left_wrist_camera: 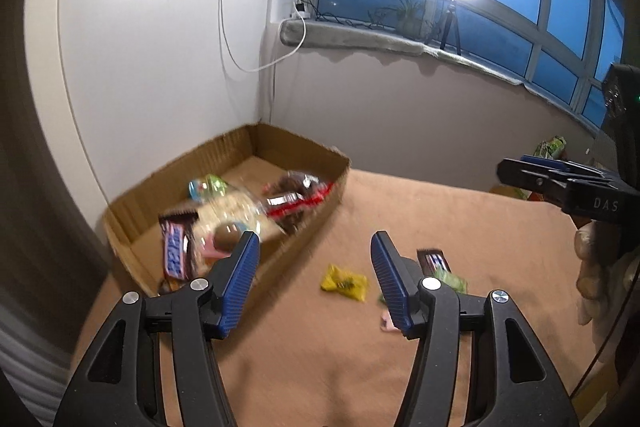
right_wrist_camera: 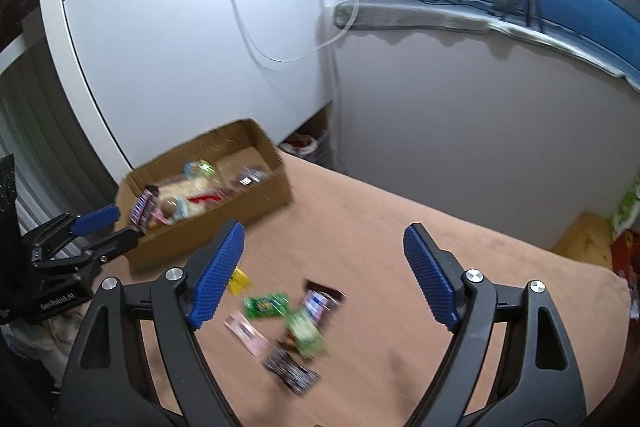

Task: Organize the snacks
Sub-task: 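Withdraw both tools from the box back over the scattered snacks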

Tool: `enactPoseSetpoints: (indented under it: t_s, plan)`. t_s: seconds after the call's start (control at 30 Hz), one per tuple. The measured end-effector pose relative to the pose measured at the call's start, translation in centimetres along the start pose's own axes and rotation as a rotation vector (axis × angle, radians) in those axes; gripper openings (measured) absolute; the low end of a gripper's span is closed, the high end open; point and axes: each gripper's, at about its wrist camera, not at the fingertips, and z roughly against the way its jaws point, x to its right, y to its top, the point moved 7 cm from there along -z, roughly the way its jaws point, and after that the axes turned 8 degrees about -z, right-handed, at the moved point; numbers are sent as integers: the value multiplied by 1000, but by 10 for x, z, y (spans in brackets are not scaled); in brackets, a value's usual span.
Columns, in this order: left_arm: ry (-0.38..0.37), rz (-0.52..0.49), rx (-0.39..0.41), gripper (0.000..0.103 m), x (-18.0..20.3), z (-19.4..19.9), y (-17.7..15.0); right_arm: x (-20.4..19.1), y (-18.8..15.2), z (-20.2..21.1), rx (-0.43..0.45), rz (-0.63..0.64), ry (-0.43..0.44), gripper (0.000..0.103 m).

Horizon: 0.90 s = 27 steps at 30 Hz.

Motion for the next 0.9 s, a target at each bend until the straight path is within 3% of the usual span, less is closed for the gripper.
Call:
enactPoseSetpoints:
  t_s: [0.3,0.47,0.73,0.9]
  plan:
    - [-37,44,-9,57,23,1,-29,30,-50,8,-33,-6,-24,85]
    - [-57,54,-19,57,32,-3,-44,33,-77,2,-75,-40,11,85]
    - [-119,63,-90,57,48,-22,-66,8,-121,-24,-193,89,82,85]
    - [-158,64,-125,46,61,-33,-74,0,-132,-37,-255,141,139,68]
